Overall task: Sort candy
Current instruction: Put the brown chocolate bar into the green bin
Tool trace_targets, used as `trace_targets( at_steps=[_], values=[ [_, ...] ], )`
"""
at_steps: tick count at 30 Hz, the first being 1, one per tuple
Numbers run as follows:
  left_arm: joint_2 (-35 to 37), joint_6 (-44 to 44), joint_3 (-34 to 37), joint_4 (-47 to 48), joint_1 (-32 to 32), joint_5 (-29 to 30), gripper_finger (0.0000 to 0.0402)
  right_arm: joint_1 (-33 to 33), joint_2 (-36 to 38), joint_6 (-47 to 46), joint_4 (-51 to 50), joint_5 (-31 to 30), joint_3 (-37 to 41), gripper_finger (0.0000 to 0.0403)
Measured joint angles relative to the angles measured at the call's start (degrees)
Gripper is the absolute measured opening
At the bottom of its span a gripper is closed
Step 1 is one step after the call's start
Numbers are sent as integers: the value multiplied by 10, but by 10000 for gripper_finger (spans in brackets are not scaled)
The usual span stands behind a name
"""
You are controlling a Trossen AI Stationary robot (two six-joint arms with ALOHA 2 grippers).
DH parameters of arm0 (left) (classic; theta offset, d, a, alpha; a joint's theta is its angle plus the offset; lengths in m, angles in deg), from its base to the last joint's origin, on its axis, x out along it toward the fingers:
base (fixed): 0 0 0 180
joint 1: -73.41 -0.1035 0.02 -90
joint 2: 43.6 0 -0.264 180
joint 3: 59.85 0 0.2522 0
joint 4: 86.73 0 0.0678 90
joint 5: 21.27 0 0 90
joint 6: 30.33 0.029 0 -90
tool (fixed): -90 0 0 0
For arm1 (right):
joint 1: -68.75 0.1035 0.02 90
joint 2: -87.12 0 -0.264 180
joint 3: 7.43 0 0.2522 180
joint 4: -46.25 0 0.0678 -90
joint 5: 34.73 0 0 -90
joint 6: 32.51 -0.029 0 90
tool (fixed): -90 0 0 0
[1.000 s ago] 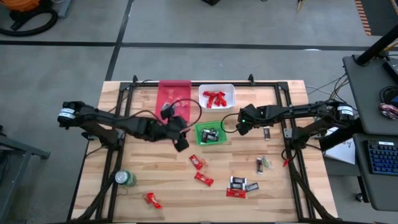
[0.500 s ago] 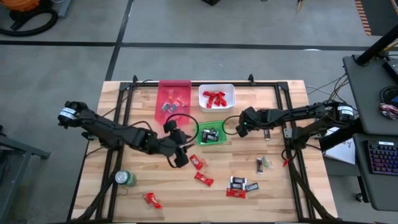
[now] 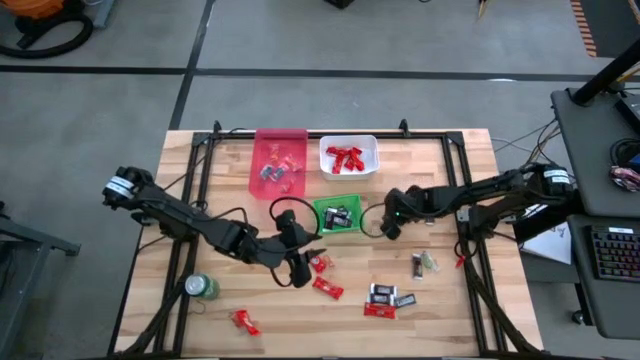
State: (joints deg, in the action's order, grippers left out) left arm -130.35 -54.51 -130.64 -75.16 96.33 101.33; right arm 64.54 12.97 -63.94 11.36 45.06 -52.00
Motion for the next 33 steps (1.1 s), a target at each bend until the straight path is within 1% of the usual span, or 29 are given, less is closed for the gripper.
trace_targets(
  at_steps=[3, 5, 7, 11, 14, 21, 25, 29, 33],
  values=[
    [-4, -10, -2, -5, 6, 0, 148, 32, 1, 19, 1, 49, 0, 9],
    [-4, -12, -2, -11, 11, 0, 148, 51, 2, 18, -3, 61, -1, 9],
    [-4, -12, -2, -19, 15, 0, 148, 64, 4, 4, -23, 63, -7, 9],
    [-4, -14, -3, -17, 18, 0, 148, 75, 6, -61, -65, 72, -29, 9],
    [-4, -14, -3, -10, 19, 0, 148, 75, 7, -102, -67, 73, -49, 9],
    [-4, -15, -3, 24, 19, 0, 148, 75, 8, -157, -124, 79, -96, 9],
    [-4, -15, -3, 57, 19, 0, 148, 79, 8, -192, -134, 76, -102, 12],
    [-4, -14, -3, 94, 19, 0, 148, 88, 8, -235, -135, 76, -102, 38],
    [-3, -12, -3, 131, 19, 4, 148, 93, 9, -280, -134, 73, -102, 86]
  ],
)
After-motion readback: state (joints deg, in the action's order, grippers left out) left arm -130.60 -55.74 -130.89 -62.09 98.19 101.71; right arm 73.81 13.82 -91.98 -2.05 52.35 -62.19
